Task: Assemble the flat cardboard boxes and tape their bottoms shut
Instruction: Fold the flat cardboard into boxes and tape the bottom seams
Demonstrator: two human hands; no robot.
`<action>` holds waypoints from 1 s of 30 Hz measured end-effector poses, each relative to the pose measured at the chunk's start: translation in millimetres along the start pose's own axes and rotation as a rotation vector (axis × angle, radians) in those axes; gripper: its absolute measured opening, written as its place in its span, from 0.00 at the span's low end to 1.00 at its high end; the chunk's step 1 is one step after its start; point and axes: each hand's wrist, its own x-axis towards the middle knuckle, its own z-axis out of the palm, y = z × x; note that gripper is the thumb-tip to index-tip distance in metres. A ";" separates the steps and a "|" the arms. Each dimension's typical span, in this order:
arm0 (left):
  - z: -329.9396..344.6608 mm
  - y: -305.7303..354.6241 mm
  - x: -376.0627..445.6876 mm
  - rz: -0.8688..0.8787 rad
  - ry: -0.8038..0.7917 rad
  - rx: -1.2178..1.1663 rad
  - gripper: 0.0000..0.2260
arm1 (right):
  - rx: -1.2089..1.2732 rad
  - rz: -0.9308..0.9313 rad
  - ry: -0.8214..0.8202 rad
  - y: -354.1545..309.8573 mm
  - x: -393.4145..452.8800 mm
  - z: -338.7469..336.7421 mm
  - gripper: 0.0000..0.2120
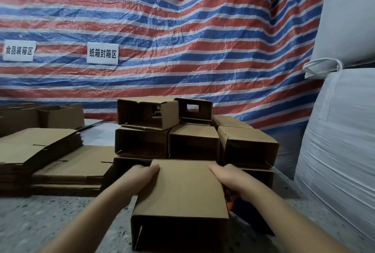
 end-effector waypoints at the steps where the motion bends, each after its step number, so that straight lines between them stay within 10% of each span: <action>1: 1.8 -7.0 4.1 -0.038 -0.018 0.021 0.19 | -0.019 0.019 -0.041 2.9 3.2 6.3 0.33; 12: 2.9 -28.6 3.8 -0.005 0.100 0.032 0.16 | -0.179 -0.072 0.172 33.3 0.3 18.8 0.32; 18: -3.6 -53.4 -24.1 0.096 0.089 -0.011 0.10 | 0.410 0.021 -0.054 54.7 -38.7 30.7 0.15; 30: 17.9 -58.4 -80.0 0.392 0.180 -0.166 0.22 | 0.603 0.041 0.013 37.8 -71.8 33.7 0.15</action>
